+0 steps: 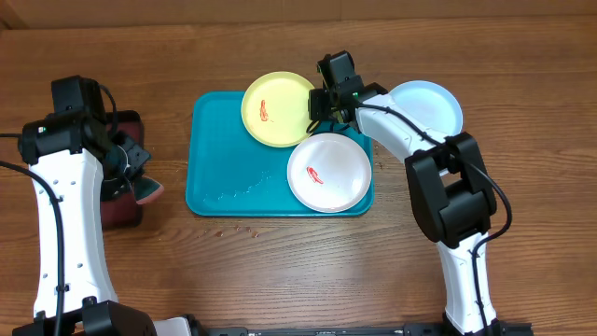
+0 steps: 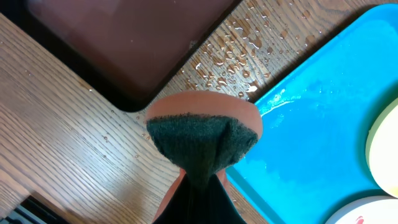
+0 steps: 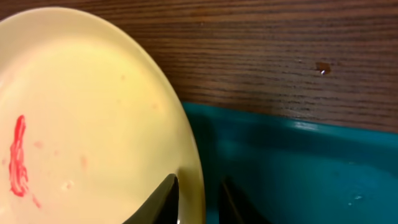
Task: Clean dirty plates on tray and stack at the side
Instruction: 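Reach the right gripper back to the yellow plate rim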
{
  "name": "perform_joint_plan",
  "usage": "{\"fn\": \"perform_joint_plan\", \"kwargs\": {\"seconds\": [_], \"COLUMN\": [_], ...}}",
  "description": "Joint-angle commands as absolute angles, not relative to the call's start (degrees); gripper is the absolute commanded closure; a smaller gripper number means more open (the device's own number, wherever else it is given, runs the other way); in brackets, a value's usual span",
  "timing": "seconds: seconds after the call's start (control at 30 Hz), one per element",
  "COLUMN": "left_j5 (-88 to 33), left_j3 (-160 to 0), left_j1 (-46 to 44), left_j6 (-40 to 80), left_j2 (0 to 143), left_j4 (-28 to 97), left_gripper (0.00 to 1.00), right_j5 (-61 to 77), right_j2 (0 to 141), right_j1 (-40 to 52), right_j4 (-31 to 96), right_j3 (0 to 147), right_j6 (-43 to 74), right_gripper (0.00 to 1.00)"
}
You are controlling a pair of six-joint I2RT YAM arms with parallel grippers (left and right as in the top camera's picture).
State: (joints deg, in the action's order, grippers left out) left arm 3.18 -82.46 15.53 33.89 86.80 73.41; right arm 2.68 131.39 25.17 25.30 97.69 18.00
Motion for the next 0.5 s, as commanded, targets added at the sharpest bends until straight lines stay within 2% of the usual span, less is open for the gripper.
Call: {"fn": "perform_joint_plan", "kwargs": {"seconds": [0.0,0.13,0.47], "left_j5": [2.87,2.9,2.9], "left_j3": [-82.32,-82.32,-82.3], "left_j1": [15.73,15.73,15.73], "left_j6": [32.32,32.32,32.12], "left_j2": [86.89,86.89,86.89], "left_j4": [73.1,72.99,72.99], "left_gripper": [0.96,0.96,0.96], "right_j5": [4.05,5.41,5.63], "right_j2": [131.98,131.98,131.98], "right_j1": [25.71,27.4,34.74], "right_j4": [24.91,24.88,25.32], "right_j3": [98.17,98.17,98.17], "right_j6": [18.28,18.28,21.3], "right_gripper": [0.84,0.96,0.96]}}
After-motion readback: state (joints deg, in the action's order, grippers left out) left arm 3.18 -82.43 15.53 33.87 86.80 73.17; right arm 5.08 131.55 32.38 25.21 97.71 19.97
